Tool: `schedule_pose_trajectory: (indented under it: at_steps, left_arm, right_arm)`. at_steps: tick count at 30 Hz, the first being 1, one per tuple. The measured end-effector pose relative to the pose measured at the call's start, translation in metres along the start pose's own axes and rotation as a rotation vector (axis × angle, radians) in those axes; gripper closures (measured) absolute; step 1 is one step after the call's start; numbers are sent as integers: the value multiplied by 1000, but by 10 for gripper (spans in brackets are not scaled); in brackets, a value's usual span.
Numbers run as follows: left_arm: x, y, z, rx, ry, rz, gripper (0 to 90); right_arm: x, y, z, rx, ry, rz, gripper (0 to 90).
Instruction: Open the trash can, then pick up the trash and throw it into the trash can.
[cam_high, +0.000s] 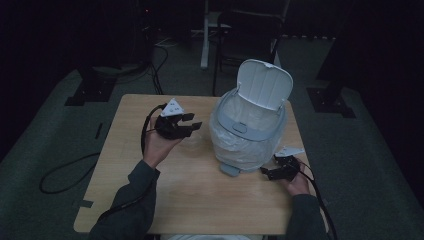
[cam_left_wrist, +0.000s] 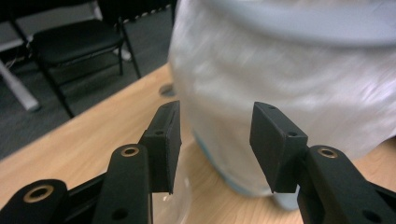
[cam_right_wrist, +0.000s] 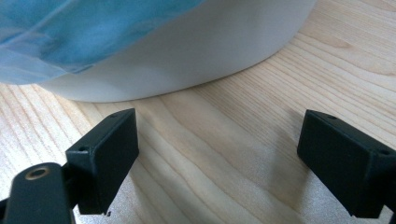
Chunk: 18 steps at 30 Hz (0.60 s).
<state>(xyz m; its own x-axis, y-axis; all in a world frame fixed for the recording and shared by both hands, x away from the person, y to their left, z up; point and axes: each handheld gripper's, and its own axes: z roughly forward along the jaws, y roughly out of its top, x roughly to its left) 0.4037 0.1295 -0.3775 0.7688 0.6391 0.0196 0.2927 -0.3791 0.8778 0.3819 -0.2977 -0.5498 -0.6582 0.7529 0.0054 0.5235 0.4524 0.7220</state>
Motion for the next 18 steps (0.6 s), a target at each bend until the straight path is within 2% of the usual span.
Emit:
schedule_pose_trajectory:
  at_steps: [5,11,18]
  left_arm:
    - [13,-28,1,28,25,-65,530]
    - [24,-46,2,34,34,-114,522]
    - [23,-62,8,40,37,-129,511]
  right_arm:
    - [0,0,0,0,0,0,117]
    - [0,0,0,0,0,0,117]
    - [0,0,0,0,0,0,117]
